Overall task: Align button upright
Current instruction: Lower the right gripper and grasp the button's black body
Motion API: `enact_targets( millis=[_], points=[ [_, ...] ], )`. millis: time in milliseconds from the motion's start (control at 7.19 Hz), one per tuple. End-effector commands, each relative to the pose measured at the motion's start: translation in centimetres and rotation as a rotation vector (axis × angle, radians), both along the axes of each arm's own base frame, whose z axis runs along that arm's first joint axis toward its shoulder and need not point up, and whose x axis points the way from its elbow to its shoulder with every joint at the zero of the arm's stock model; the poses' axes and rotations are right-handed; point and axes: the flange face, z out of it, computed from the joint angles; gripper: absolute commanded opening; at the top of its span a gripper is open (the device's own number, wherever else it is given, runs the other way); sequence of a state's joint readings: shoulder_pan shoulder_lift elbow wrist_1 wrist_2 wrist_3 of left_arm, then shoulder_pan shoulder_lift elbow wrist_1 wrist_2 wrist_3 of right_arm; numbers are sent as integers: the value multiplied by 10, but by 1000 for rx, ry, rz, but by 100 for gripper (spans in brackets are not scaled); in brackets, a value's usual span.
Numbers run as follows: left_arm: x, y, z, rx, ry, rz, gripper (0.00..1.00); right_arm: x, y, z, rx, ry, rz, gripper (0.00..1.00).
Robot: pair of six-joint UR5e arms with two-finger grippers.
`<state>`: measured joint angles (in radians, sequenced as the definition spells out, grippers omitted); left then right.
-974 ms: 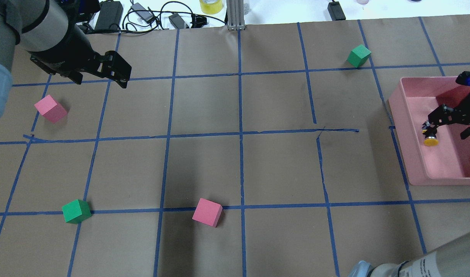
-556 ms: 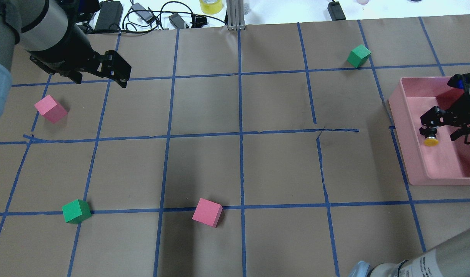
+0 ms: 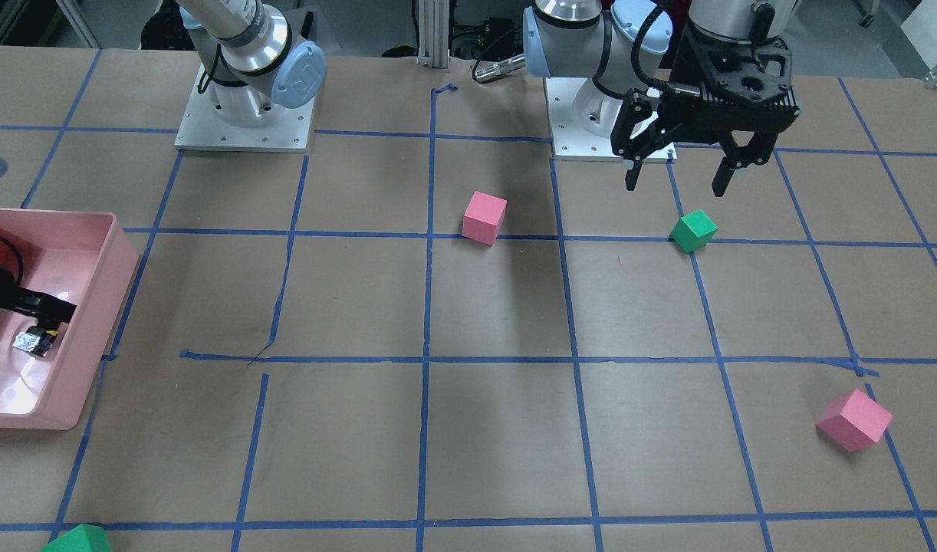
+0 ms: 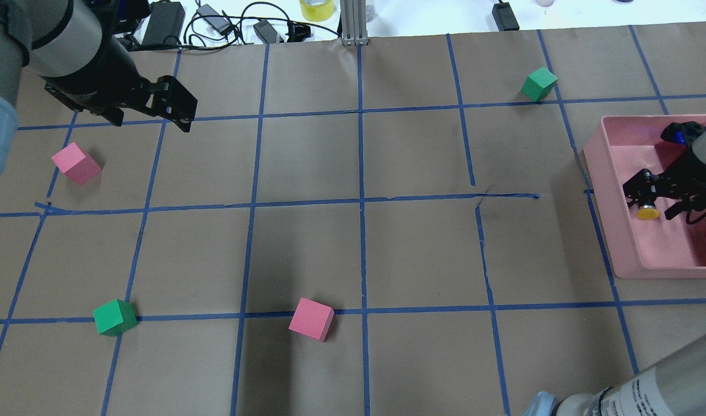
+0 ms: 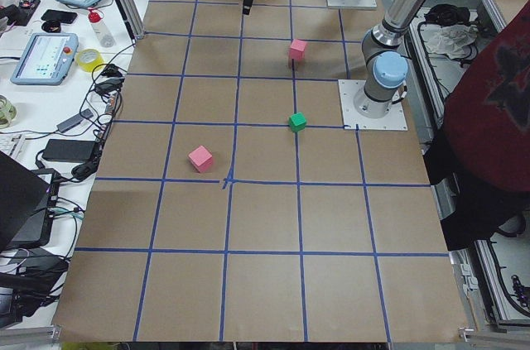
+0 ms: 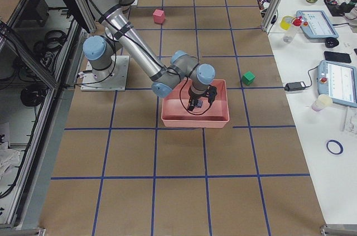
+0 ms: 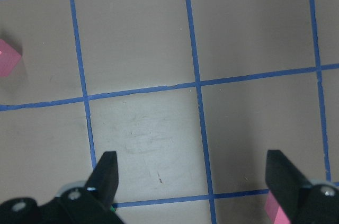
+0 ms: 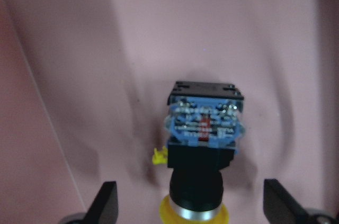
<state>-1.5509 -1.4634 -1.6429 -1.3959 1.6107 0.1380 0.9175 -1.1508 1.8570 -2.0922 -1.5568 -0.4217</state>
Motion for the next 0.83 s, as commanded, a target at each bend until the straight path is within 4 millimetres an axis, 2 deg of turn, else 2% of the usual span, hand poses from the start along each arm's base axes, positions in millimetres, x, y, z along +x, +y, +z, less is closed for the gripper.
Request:
enact_targets(
  millis=[0, 278, 417, 695],
  points=[
    [0, 0, 0, 0, 0, 0, 100, -2, 3, -3, 30, 23, -2, 1],
    [0, 0, 0, 0, 0, 0, 100, -9, 1, 10, 36, 70, -13, 0],
    [0, 0, 1, -1, 0, 0, 100, -9, 1, 29, 13, 92, -16, 0],
    [0, 0, 1, -1, 0, 0, 100, -9, 1, 85, -6, 104, -18, 0]
  ],
)
